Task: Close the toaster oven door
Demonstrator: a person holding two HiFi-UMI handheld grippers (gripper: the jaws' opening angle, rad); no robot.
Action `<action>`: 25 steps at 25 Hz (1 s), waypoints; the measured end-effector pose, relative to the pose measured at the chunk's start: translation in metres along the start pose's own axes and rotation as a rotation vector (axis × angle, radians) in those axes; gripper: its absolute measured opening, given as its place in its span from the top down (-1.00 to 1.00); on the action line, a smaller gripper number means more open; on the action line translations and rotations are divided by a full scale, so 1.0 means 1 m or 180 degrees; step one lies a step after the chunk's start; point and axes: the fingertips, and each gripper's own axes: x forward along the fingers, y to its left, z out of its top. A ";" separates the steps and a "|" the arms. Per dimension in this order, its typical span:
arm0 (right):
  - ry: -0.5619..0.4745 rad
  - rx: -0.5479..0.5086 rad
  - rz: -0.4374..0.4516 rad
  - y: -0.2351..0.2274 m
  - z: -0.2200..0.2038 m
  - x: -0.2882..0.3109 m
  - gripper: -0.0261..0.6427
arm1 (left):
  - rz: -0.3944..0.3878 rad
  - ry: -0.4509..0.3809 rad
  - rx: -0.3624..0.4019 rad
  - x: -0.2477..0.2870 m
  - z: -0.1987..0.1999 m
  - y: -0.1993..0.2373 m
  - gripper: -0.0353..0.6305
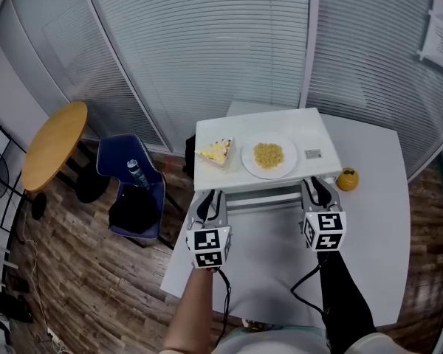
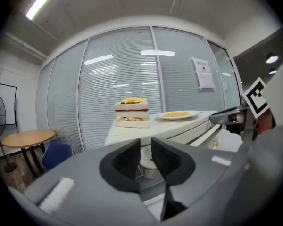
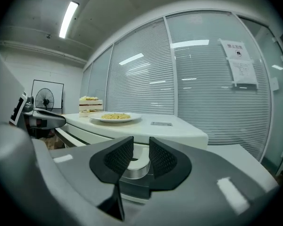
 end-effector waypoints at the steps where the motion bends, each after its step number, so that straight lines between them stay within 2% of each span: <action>1: -0.0009 0.0008 -0.0006 0.000 0.000 0.000 0.61 | 0.0004 -0.0002 -0.0001 0.001 -0.001 0.000 0.49; 6: 0.0040 -0.0045 -0.0010 0.001 -0.001 0.000 0.61 | -0.0017 0.0025 0.0013 0.000 -0.002 0.000 0.49; 11: 0.0043 -0.0280 -0.0022 0.010 0.002 -0.008 0.61 | 0.0028 -0.0052 -0.0021 -0.008 0.002 0.006 0.46; 25: -0.0130 -0.0306 -0.0051 0.036 0.022 -0.067 0.61 | -0.0020 -0.0171 0.0012 -0.066 0.018 0.001 0.46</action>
